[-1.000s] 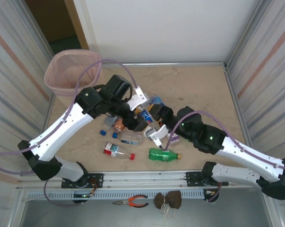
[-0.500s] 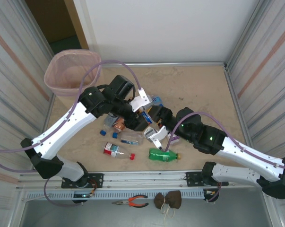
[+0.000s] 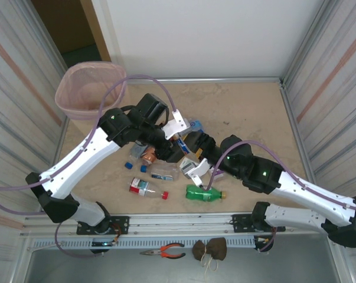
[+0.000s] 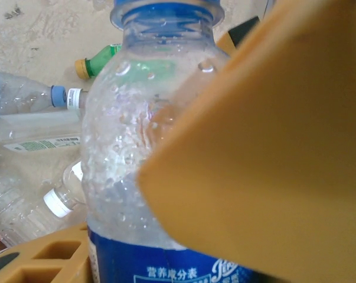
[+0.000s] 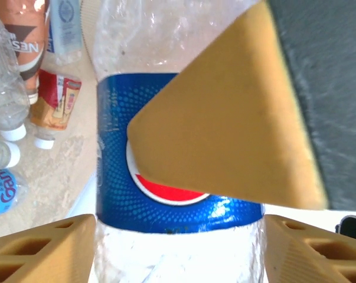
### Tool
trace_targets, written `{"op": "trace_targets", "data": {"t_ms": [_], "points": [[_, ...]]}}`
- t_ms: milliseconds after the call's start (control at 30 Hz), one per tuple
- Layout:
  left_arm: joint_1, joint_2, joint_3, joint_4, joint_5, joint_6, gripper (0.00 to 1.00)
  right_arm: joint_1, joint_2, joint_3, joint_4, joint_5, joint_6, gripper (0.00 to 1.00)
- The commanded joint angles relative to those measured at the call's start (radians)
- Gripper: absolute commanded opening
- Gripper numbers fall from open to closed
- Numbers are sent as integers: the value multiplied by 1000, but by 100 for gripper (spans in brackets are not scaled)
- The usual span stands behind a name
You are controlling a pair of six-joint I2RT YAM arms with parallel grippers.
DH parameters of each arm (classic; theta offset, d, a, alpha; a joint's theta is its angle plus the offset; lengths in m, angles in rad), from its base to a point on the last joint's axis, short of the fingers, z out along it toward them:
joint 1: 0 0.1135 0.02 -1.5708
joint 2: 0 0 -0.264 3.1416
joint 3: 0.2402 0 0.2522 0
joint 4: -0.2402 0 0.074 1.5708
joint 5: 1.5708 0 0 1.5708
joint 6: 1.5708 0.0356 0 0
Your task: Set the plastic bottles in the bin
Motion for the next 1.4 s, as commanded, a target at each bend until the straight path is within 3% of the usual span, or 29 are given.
{"op": "trace_targets", "data": {"t_ms": [0, 233, 400, 533, 667, 800, 933, 1167, 1367], "points": [[38, -35, -24, 25, -19, -4, 44, 9, -34, 12, -86, 46, 25, 80], [154, -87, -76, 69, -19, -36, 44, 13, -56, 29, -164, 108, 210, 85], [288, -136, -105, 136, -52, -92, 44, -2, -43, 94, -254, 57, 573, 85], [408, -160, -103, 181, -62, -135, 44, -23, -34, 76, -197, 31, 863, 86], [533, -162, -65, 219, -48, -172, 44, -32, -17, 52, -84, 88, 1190, 86], [651, -148, -12, 256, -5, -192, 44, -45, 10, 68, -80, 152, 1475, 86], [749, -102, 57, 249, -19, -181, 44, -47, 9, 75, -114, 189, 1597, 88], [870, 39, 195, 167, -101, -94, 44, -50, -30, 74, -138, 190, 1612, 88], [879, 207, 361, 50, -352, 14, 44, -52, -33, 70, -151, 174, 1598, 88]]}}
